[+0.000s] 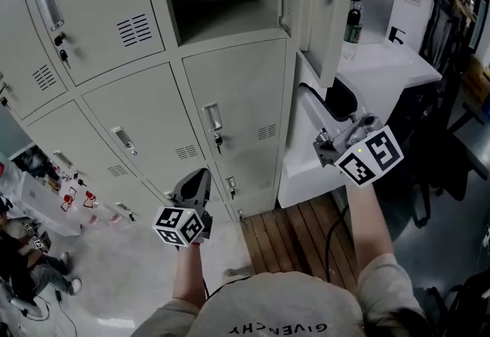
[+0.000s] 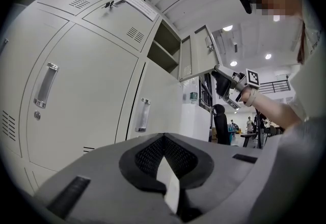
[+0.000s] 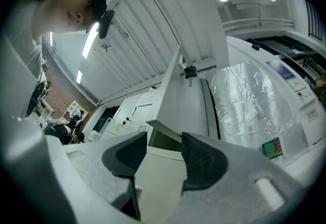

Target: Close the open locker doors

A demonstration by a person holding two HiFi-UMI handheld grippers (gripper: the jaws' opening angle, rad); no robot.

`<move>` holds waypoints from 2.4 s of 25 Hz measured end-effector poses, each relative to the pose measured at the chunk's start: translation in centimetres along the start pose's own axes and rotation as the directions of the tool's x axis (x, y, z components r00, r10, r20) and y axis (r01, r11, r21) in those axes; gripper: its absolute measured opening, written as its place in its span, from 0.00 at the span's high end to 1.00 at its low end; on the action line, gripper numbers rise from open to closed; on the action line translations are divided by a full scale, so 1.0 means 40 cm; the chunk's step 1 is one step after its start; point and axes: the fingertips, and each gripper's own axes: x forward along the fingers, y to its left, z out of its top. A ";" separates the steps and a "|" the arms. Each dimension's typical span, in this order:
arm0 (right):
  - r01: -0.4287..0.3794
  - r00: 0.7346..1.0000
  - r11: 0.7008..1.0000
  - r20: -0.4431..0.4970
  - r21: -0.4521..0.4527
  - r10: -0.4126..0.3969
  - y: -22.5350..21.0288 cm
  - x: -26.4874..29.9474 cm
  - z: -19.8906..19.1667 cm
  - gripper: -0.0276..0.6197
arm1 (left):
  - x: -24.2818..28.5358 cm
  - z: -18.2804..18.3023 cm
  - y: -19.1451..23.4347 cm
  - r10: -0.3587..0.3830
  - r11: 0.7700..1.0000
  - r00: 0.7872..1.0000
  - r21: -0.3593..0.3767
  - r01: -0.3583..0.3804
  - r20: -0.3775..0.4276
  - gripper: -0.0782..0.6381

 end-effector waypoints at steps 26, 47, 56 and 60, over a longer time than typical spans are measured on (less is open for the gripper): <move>-0.172 0.984 0.979 -0.055 -0.105 0.167 0.227 0.404 -0.184 0.65 | -0.168 0.074 0.347 0.133 0.991 0.990 0.013 -0.134 0.044 0.90; -0.051 0.988 0.994 -0.153 -0.099 0.035 0.204 0.618 -0.260 0.66 | -0.276 0.087 0.518 0.192 0.981 0.980 -0.009 -0.192 0.059 0.90; -0.086 0.989 0.994 -0.124 -0.061 0.078 0.216 0.591 -0.256 0.66 | -0.267 0.086 0.498 0.182 0.983 0.982 -0.009 -0.182 0.059 0.90; -0.108 0.988 0.994 -0.111 -0.030 0.104 0.232 0.555 -0.266 0.66 | -0.267 0.087 0.489 0.184 0.983 0.981 -0.005 -0.185 0.059 0.90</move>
